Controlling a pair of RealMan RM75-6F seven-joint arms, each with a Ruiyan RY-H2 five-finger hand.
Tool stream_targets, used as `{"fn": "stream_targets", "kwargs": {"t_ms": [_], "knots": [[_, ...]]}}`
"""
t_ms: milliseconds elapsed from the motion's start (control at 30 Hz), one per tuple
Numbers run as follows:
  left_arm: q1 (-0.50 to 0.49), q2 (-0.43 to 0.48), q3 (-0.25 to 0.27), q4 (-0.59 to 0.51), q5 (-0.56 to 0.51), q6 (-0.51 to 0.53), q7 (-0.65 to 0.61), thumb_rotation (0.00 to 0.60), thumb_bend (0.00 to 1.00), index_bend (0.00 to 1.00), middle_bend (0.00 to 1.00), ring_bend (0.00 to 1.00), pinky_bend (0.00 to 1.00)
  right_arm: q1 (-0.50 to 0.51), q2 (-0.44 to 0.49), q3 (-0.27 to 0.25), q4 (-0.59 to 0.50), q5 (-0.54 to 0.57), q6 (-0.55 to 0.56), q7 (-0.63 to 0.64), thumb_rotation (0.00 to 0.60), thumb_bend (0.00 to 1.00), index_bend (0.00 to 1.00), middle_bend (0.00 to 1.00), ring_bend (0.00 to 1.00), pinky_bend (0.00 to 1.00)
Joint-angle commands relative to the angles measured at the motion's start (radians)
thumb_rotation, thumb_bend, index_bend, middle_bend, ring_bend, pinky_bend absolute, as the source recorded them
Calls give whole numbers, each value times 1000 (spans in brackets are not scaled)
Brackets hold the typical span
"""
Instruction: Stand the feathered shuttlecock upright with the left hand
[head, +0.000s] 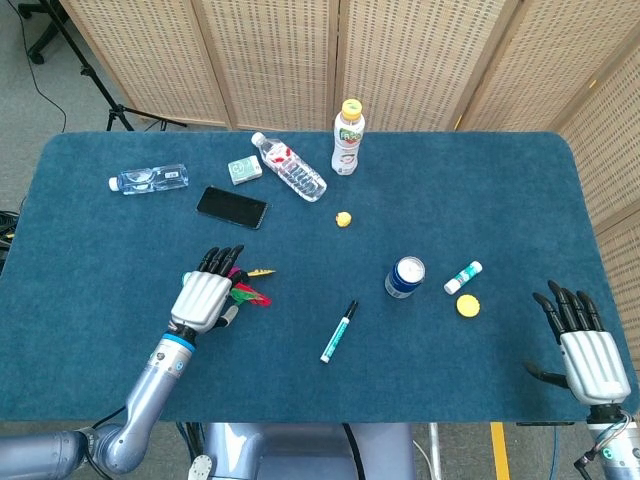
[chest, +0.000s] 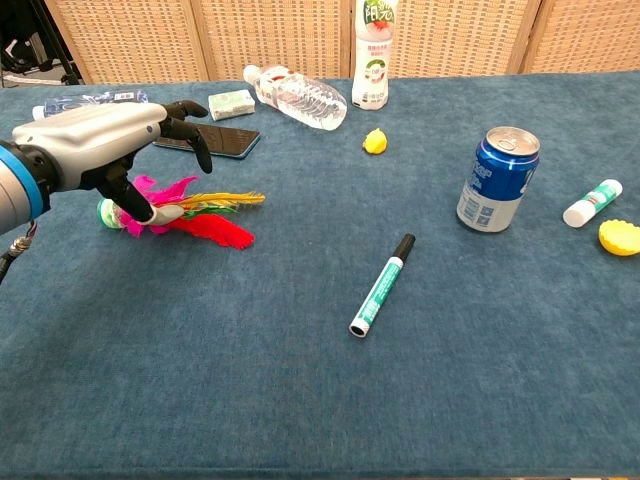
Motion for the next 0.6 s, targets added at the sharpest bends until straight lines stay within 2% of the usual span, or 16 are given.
{"fn": "stream_targets", "kwargs": {"t_ms": [33, 600], "knots": [[-13, -29, -8, 36, -16, 6, -1, 600, 326, 377, 0, 0, 0, -1, 1, -1, 2, -10, 7, 9, 600, 40, 104, 0, 0, 0], [-49, -104, 7, 79, -42, 22, 34, 600, 331, 406, 0, 0, 0, -4, 1, -5, 23, -38, 35, 49, 600, 39, 104, 0, 0, 0]]}}
